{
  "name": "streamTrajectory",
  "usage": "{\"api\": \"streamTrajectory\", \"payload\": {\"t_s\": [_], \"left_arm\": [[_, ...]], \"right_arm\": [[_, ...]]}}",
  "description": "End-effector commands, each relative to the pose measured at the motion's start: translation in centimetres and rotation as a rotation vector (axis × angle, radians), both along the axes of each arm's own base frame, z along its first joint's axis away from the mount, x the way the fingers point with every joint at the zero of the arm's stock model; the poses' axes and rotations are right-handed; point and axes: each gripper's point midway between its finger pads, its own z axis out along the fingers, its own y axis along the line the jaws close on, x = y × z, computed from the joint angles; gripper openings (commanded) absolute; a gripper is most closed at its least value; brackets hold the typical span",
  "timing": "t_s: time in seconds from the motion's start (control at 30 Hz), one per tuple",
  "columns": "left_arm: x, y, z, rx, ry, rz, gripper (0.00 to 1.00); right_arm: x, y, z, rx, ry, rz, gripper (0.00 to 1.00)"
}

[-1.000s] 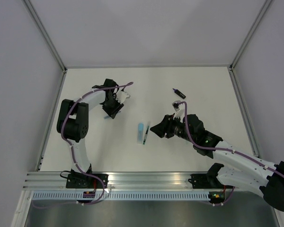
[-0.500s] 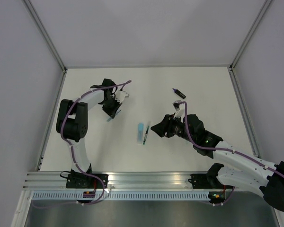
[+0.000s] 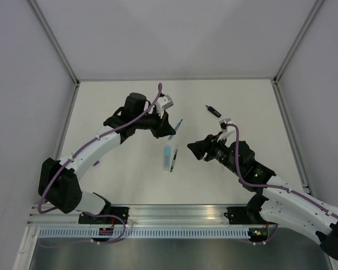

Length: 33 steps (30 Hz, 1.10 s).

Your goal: Insert the pens into the pen caps

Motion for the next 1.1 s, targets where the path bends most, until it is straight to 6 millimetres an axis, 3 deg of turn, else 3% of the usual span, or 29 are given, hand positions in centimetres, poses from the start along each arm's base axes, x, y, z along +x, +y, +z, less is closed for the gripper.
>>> {"api": "streamTrajectory", "payload": {"t_s": [0.0,0.03,0.07,0.1,0.17,0.2,0.33,0.47,0.77,1.07], "left_arm": [[-4.9,-4.9,3.2,-0.185,0.007,-0.133,0.02],[-6.0,-5.3,2.3,-0.184,0.01,-0.142,0.02],[-6.4,-5.8,3.6,-0.223,-0.05,-0.156,0.02],[-8.0,-6.4,2.6,-0.224,-0.025,-0.18,0.02],[-8.6,-7.1,3.5,-0.27,-0.066,-0.197,0.02],[-9.3,-7.3,3.0,-0.275,-0.039,-0.199,0.02],[-9.7,-7.6,2.5,-0.286,-0.024,-0.206,0.02],[-10.2,-7.8,2.6,-0.315,-0.006,-0.214,0.02],[-11.4,-8.0,3.7,-0.384,0.001,-0.246,0.02],[-12.2,-8.2,4.4,-0.442,0.014,-0.275,0.02]], "right_arm": [[0.7,-1.0,1.3,0.021,-0.077,-0.063,0.56],[0.7,-1.3,1.8,0.036,-0.094,-0.074,0.56],[0.6,-1.5,1.8,0.047,-0.106,-0.077,0.56],[0.6,-1.6,2.1,0.057,-0.119,-0.077,0.56],[0.3,-1.8,2.6,0.086,-0.146,-0.075,0.56],[0.2,-1.9,2.8,0.097,-0.154,-0.077,0.56],[-0.2,-2.9,3.8,0.143,-0.195,-0.1,0.56],[0.1,-2.9,3.5,0.132,-0.196,-0.11,0.56],[0.1,-1.0,2.6,0.119,-0.186,-0.036,0.55],[0.1,-0.3,1.9,0.118,-0.173,-0.01,0.45]]}}
